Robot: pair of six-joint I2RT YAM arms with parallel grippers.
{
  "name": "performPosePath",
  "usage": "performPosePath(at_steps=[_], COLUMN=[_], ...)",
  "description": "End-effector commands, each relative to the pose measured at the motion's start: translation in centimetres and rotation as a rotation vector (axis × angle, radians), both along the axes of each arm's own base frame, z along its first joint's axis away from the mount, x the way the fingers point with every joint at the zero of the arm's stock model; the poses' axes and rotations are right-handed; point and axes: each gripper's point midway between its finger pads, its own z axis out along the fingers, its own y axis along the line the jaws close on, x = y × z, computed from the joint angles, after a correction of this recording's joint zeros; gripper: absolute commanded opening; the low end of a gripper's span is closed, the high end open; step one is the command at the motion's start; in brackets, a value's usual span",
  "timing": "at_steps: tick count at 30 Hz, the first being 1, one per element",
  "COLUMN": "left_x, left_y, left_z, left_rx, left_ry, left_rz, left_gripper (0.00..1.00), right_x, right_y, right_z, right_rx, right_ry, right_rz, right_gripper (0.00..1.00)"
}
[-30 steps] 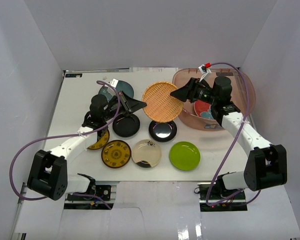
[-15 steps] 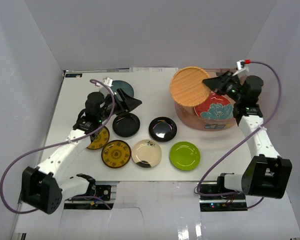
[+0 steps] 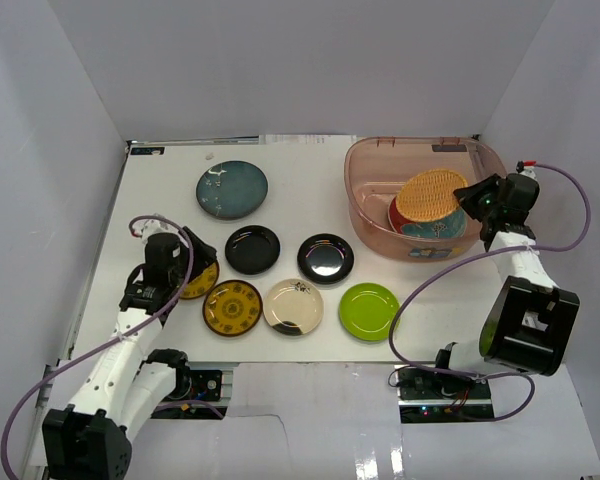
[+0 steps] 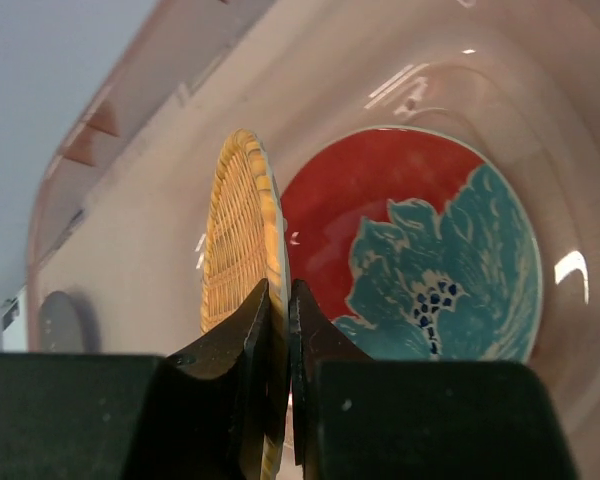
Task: Place the plates into the plastic bin on the countertop
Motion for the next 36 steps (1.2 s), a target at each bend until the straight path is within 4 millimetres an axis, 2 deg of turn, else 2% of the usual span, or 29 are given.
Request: performPosePath(at_steps=[1,5,6,8,9,11,12,15,17,18,21,23,24,25,26,27,28,30,31,32,33,34,35,36], left_x=[-0.9,-1.7,-1.9,-2.4,-2.8,-3.4,-3.6,-4.1,-4.3,-4.4,-4.9,-5.2,-5.2,-5.3,-5.3,-5.2,-4.7,-4.5,-4.3,-3.6,-3.7,-3.4,-3.4,-3.5], left_y=[2.9,4.3,4.5,5.3,5.6,6.6,6.7,7.0,7.2,7.2,7.1,7.0,7.0,7.2,7.2,7.2,7.4,7.5,7.4,7.3,7.0,7.0,7.0,7.1], left_z=[-2.5,-3.8,-3.7,-4.0,-4.4,-5.1,-5.3,-5.6,-5.9,-6.3,-7.8,-9.1,-9.4,-9.8,-10.3,-10.5,-10.4,-10.7,-10.9,-10.7,-11.4,-11.4,-11.7,-12.1], left_rx=[-0.04,-0.045,-0.048,-0.05,-0.049,-0.055,-0.063,-0.08,-0.092,-0.096,-0.129,-0.144,-0.15,-0.154,-0.157,-0.16,-0.166,-0.173,-0.184,-0.2,-0.214,-0.228,-0.228,-0.227], left_ry=[0.093,0.154,0.145,0.155,0.164,0.195,0.206,0.223,0.235,0.246,0.291,0.318,0.323,0.328,0.337,0.337,0.316,0.307,0.304,0.276,0.296,0.286,0.291,0.297], left_rz=[0.121,0.206,0.223,0.268,0.289,0.341,0.35,0.383,0.407,0.414,0.435,0.444,0.452,0.461,0.466,0.471,0.477,0.484,0.485,0.484,0.479,0.487,0.492,0.499], left_gripper=[0.8,0.83,0.84,0.85,0.87,0.89,0.89,0.89,0.89,0.88,0.87,0.87,0.87,0.86,0.86,0.85,0.84,0.82,0.8,0.76,0.74,0.73,0.71,0.68], right_x=[1.0,1.1,1.1,1.1,1.0,1.1,1.3,1.4,1.2,1.1,0.8,-0.1,-0.5,-1.2,-2.2,-2.8,-4.5,-6.1,-7.9,-8.1,-8.5,-9.8,-9.6,-9.5], right_y=[-1.6,-1.9,-1.9,-1.9,-1.9,-1.7,-1.6,-1.0,-0.2,0.6,3.2,6.6,8.2,12.1,14.5,16.6,21.1,25.3,28.8,30.5,31.9,34.2,35.5,36.5], right_z=[0.4,-1.9,-2.5,-3.1,-3.3,-3.0,-2.4,0.1,2.3,3.3,6.7,8.7,9.1,9.6,10.1,10.2,10.2,9.9,9.7,8.9,8.5,8.0,6.1,5.9], right_rx=[-0.057,-0.063,-0.063,-0.061,-0.061,-0.057,-0.054,-0.056,-0.052,-0.049,-0.069,-0.077,-0.091,-0.1,-0.113,-0.138,-0.131,-0.134,-0.139,-0.145,-0.156,-0.169,-0.182,-0.191], right_ry=[-0.027,0.03,0.045,0.057,0.063,0.056,0.044,-0.005,-0.064,-0.092,-0.174,-0.232,-0.251,-0.274,-0.295,-0.309,-0.323,-0.332,-0.342,-0.326,-0.318,-0.317,-0.27,-0.266], right_rz=[-0.06,-0.064,-0.06,-0.061,-0.063,-0.054,-0.042,-0.012,0.017,0.046,0.122,0.212,0.255,0.35,0.409,0.46,0.579,0.688,0.785,0.824,0.849,0.915,0.943,0.954], right_gripper=[0.12,0.17,0.22,0.34,0.49,0.64,0.79,0.96,0.98,0.95,0.94,0.98,0.94,0.92,0.91,0.84,0.79,0.71,0.65,0.55,0.54,0.52,0.51,0.5])
